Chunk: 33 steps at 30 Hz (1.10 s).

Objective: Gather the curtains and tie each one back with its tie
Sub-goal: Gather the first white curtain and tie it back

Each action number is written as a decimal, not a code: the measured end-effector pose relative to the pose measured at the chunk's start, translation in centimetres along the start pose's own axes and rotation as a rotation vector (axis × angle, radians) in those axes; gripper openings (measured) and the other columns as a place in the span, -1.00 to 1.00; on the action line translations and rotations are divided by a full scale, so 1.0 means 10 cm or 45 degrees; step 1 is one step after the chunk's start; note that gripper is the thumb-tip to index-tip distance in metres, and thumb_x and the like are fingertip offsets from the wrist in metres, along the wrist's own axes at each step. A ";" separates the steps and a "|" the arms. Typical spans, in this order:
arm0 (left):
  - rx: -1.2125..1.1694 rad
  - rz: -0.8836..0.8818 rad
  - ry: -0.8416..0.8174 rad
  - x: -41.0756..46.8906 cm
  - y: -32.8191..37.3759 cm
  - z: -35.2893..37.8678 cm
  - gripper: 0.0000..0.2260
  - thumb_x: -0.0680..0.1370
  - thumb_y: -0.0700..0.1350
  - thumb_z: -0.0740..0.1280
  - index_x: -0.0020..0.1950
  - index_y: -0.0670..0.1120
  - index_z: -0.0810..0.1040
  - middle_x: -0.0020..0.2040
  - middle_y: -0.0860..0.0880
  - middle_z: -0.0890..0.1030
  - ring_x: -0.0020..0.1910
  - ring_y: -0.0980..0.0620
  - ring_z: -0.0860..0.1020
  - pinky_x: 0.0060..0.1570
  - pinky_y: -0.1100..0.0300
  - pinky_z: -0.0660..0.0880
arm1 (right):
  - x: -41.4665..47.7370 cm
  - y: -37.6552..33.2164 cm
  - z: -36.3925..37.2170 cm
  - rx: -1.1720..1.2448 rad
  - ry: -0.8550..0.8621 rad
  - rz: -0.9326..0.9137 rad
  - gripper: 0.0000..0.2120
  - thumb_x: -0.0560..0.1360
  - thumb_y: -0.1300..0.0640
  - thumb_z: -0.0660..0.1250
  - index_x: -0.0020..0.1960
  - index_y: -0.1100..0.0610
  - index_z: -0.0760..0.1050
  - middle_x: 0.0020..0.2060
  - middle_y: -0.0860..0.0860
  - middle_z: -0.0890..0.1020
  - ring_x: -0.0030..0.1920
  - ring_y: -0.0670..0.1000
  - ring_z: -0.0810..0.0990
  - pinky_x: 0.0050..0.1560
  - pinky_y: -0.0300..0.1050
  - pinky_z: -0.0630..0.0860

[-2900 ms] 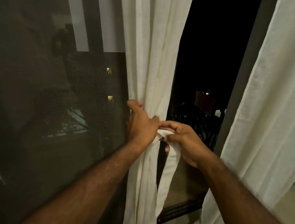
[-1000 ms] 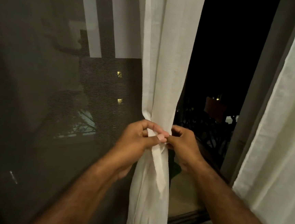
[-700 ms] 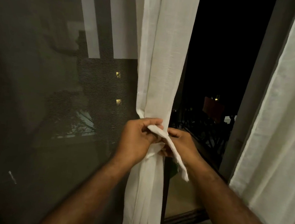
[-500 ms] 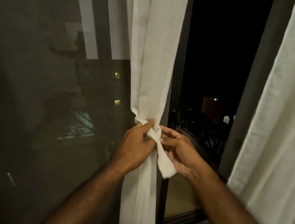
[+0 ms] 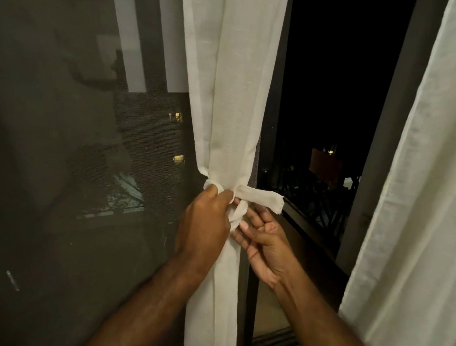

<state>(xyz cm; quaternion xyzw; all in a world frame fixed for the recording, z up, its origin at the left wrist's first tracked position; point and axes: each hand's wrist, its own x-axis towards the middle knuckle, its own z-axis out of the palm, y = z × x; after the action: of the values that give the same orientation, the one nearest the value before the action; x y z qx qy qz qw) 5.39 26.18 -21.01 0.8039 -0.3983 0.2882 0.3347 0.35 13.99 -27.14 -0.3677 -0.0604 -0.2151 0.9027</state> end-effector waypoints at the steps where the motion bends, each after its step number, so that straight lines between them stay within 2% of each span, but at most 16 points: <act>1: 0.017 -0.004 -0.011 -0.01 0.01 0.01 -0.79 0.46 -0.31 0.38 0.06 -0.17 0.67 -0.15 -0.14 0.57 -0.20 -0.11 0.59 -0.27 0.20 0.41 | 0.00 0.03 0.01 0.035 0.024 -0.013 -0.56 0.41 0.36 0.43 0.26 0.11 0.64 0.31 0.16 0.63 0.24 0.14 0.66 0.05 0.02 0.69; 4: 0.041 0.004 -0.039 -0.03 0.02 0.05 -0.80 0.45 -0.26 0.25 -0.04 -0.21 0.66 -0.14 -0.13 0.52 -0.13 -0.08 0.53 -0.19 0.14 0.45 | 0.02 0.11 0.04 0.130 0.083 -0.046 -0.52 0.48 0.37 0.33 0.36 0.11 0.53 0.32 0.15 0.62 0.23 0.13 0.67 -0.03 -0.04 0.71; 7: 0.193 0.023 -0.088 -0.07 0.00 0.03 -0.69 0.41 -0.10 0.11 -0.15 -0.15 0.64 -0.12 -0.09 0.51 -0.09 -0.06 0.45 -0.09 0.06 0.37 | 0.05 0.16 0.08 0.129 0.103 -0.081 -0.51 0.47 0.39 0.33 0.36 0.11 0.50 0.29 0.14 0.64 0.23 0.13 0.67 -0.05 -0.07 0.70; 10: 0.365 0.061 -0.120 -0.06 -0.05 -0.01 -0.65 0.41 0.02 0.09 -0.09 -0.04 0.64 -0.11 -0.04 0.49 -0.10 -0.02 0.40 -0.10 0.03 0.27 | 0.06 0.14 0.10 0.013 0.117 -0.105 -0.51 0.43 0.40 0.37 0.31 0.09 0.53 0.23 0.13 0.68 0.20 0.12 0.68 -0.03 -0.06 0.70; 14: 0.426 0.115 -0.188 -0.07 -0.07 0.01 -0.68 0.43 0.11 0.20 0.06 0.00 0.57 -0.02 -0.04 0.50 -0.03 -0.04 0.42 -0.06 0.03 0.25 | 0.09 0.09 0.15 -0.107 0.252 -0.181 -0.52 0.33 0.34 0.44 0.22 0.06 0.59 0.08 0.15 0.74 0.01 0.07 0.75 -0.13 -0.09 0.71; 16: 0.394 0.115 -0.207 -0.08 -0.08 0.04 -0.72 0.47 0.07 0.28 0.14 0.02 0.51 0.04 -0.02 0.53 0.01 -0.04 0.47 0.00 0.05 0.27 | 0.11 0.08 0.17 -0.156 0.360 -0.215 -0.52 0.29 0.30 0.48 0.19 0.07 0.60 0.03 0.14 0.75 -0.06 0.05 0.76 -0.19 -0.12 0.70; 19: 0.182 0.081 -0.141 -0.07 -0.10 0.02 -0.84 0.49 -0.09 0.34 0.06 0.03 0.48 -0.06 0.04 0.59 -0.06 -0.02 0.51 -0.04 0.11 0.29 | 0.11 0.07 0.16 -0.203 0.474 -0.214 -0.50 0.25 0.28 0.54 0.18 0.09 0.61 0.00 0.15 0.76 -0.04 0.07 0.76 -0.16 -0.11 0.68; 22: 0.020 0.056 -0.116 -0.06 -0.10 0.02 -0.82 0.50 -0.17 0.35 0.08 -0.01 0.50 -0.10 0.01 0.60 -0.09 -0.03 0.54 -0.05 0.06 0.44 | 0.09 0.04 0.11 -0.232 0.540 -0.171 -0.55 0.34 0.33 0.54 0.19 0.11 0.58 0.00 0.14 0.75 -0.03 0.09 0.76 -0.15 -0.09 0.66; 25: -0.099 0.014 -0.075 -0.06 -0.08 0.04 -0.74 0.50 -0.22 0.32 0.17 -0.05 0.50 -0.06 -0.03 0.62 -0.08 -0.04 0.56 -0.09 -0.01 0.54 | 0.08 0.05 0.05 -0.077 0.637 -0.126 -0.66 0.45 0.41 0.41 0.17 0.15 0.54 -0.06 0.18 0.76 -0.10 0.13 0.77 -0.20 -0.06 0.67; 28: -0.085 0.020 -0.059 -0.07 -0.07 0.07 -0.75 0.50 -0.24 0.30 0.17 -0.06 0.50 -0.06 -0.05 0.60 -0.09 -0.04 0.56 -0.15 -0.02 0.56 | 0.04 0.06 0.03 0.131 0.737 -0.052 -0.72 0.46 0.47 0.26 0.13 0.27 0.51 -0.01 0.29 0.70 -0.17 0.19 0.77 -0.27 -0.06 0.67; 31: -0.012 0.073 -0.075 -0.07 -0.08 0.08 -0.75 0.49 -0.24 0.33 0.16 -0.08 0.54 -0.05 -0.08 0.60 -0.08 -0.07 0.57 -0.12 0.03 0.54 | 0.00 0.05 0.06 0.296 0.777 0.067 -0.73 0.45 0.50 0.14 0.05 0.35 0.51 -0.01 0.33 0.64 -0.16 0.23 0.73 -0.35 -0.10 0.67; 33: 0.046 0.099 -0.088 -0.06 -0.09 0.08 -0.74 0.48 -0.23 0.34 0.16 -0.08 0.55 -0.03 -0.09 0.60 -0.06 -0.08 0.57 -0.10 0.04 0.50 | -0.01 0.02 0.06 0.306 0.887 0.109 -0.68 0.50 0.51 0.10 0.16 0.33 0.47 0.01 0.32 0.58 -0.15 0.22 0.66 -0.43 -0.13 0.65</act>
<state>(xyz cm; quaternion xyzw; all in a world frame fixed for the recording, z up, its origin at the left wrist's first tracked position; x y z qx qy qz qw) 5.97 26.20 -22.18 0.8032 -0.4353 0.2801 0.2948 0.39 14.58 -26.88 -0.1660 0.2411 -0.2809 0.9140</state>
